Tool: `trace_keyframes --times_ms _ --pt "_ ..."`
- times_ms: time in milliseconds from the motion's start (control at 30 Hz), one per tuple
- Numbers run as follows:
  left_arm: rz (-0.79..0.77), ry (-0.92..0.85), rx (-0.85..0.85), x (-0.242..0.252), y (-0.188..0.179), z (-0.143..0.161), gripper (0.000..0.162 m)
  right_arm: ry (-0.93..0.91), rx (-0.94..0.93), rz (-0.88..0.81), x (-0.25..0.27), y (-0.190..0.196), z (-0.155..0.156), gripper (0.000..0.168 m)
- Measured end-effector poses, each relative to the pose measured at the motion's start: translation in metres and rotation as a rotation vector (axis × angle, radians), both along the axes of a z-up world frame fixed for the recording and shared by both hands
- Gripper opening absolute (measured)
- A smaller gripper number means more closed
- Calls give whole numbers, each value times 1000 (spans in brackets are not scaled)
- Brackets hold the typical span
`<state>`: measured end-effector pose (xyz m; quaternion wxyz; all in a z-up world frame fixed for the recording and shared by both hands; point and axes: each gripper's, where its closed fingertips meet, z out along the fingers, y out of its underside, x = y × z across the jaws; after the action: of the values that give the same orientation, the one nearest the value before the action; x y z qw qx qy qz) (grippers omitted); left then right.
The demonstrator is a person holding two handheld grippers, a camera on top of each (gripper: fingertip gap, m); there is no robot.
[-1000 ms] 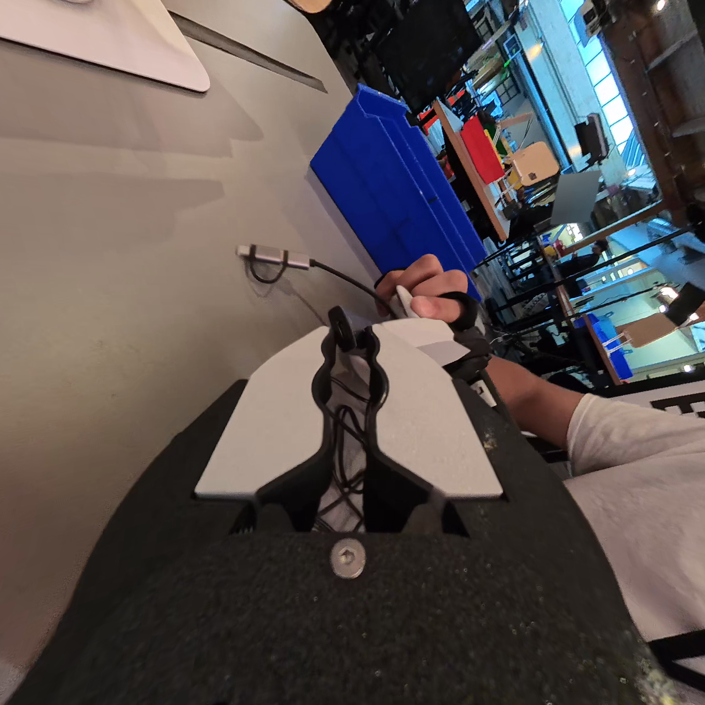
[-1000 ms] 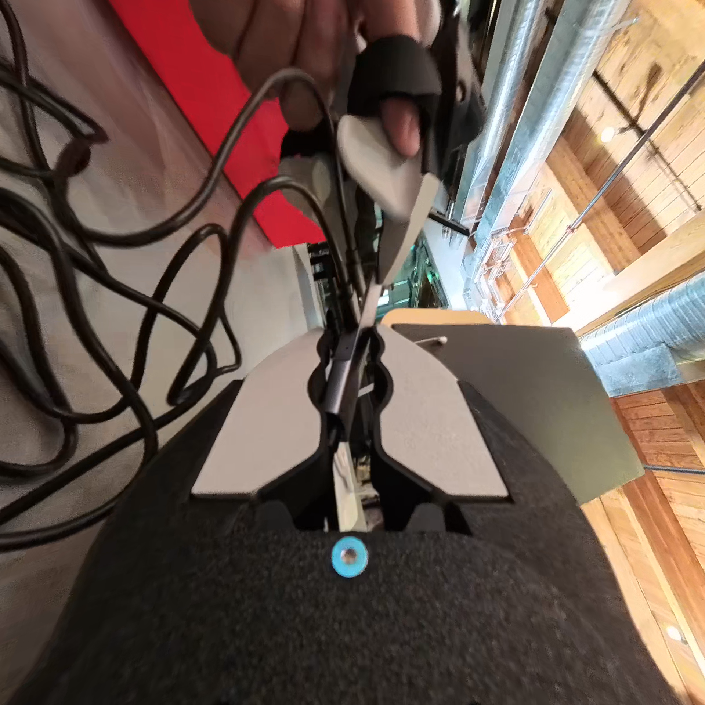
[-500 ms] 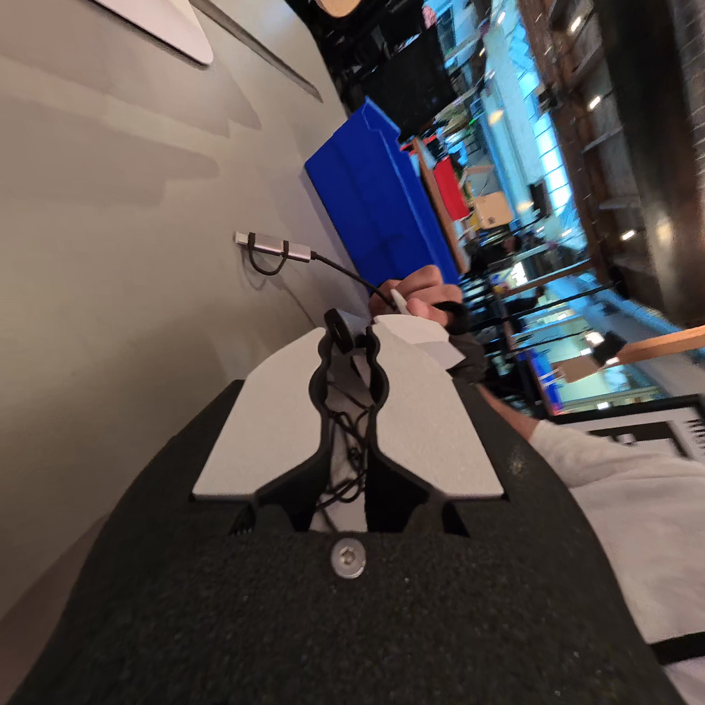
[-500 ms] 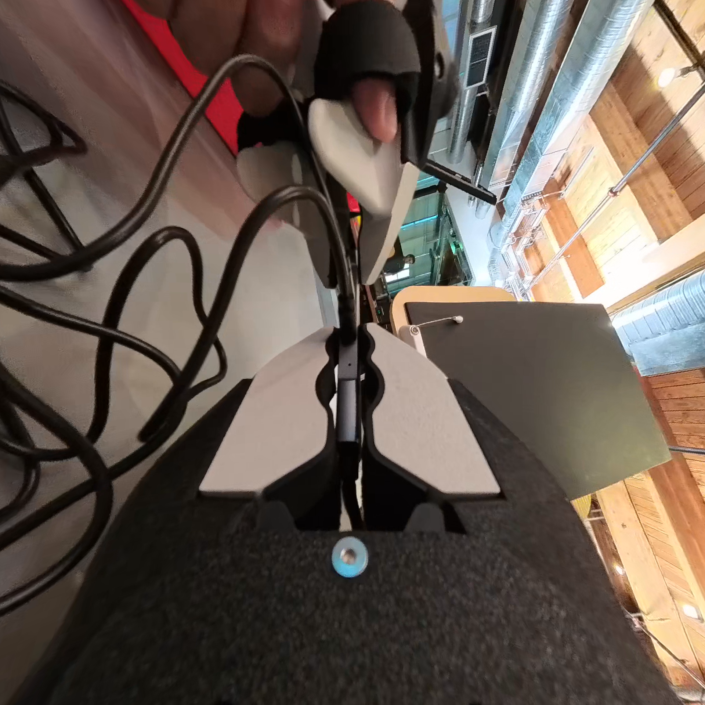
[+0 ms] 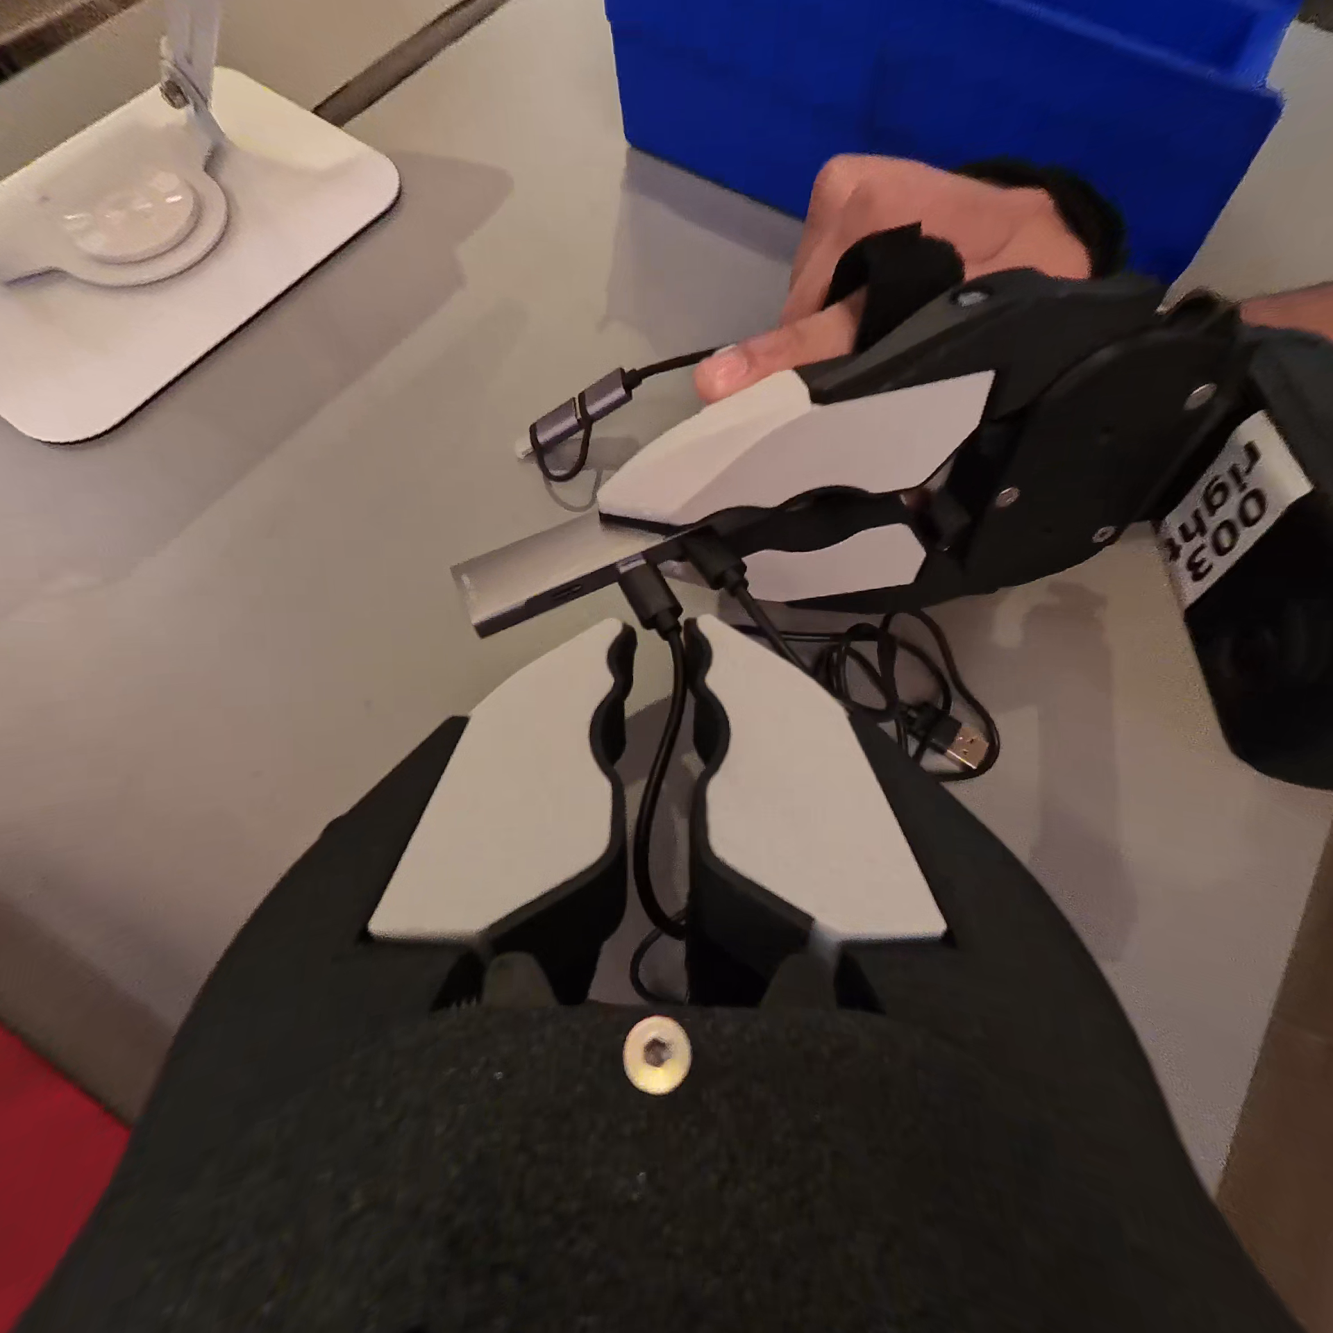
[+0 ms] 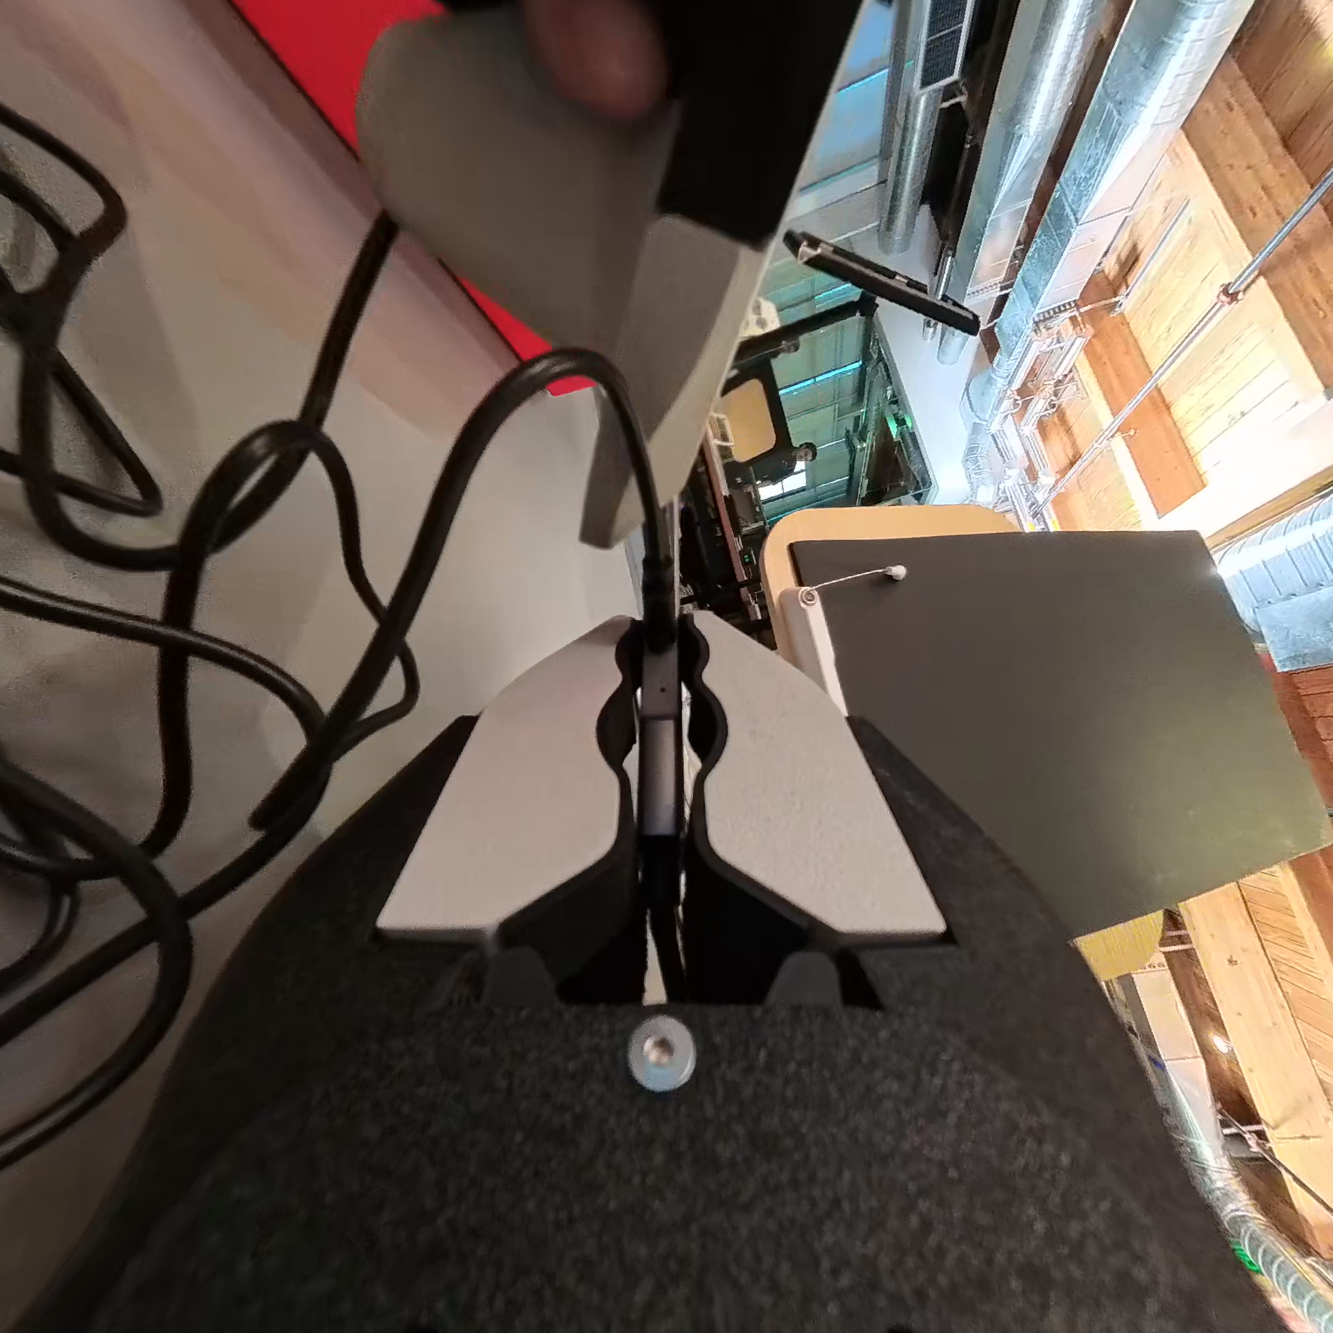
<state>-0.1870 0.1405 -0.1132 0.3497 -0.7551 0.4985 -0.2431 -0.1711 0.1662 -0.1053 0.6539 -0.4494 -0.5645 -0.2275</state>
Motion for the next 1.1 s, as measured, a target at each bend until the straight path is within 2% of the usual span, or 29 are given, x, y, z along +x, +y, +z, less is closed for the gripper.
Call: trace_keyframes --times_ms 133,467,933,1100 --pt "23 -19 23 2 2 2 8 -4 9 -4 2 1 1 10" --pt "25 57 74 2 2 -2 7 -6 24 3 0 0 -1 9" --pt "-50 12 -1 2 -4 -1 7 16 22 53 -4 -6 -1 9" --pt "-19 16 26 4 1 -6 7 22 9 41 -2 -3 -4 8"
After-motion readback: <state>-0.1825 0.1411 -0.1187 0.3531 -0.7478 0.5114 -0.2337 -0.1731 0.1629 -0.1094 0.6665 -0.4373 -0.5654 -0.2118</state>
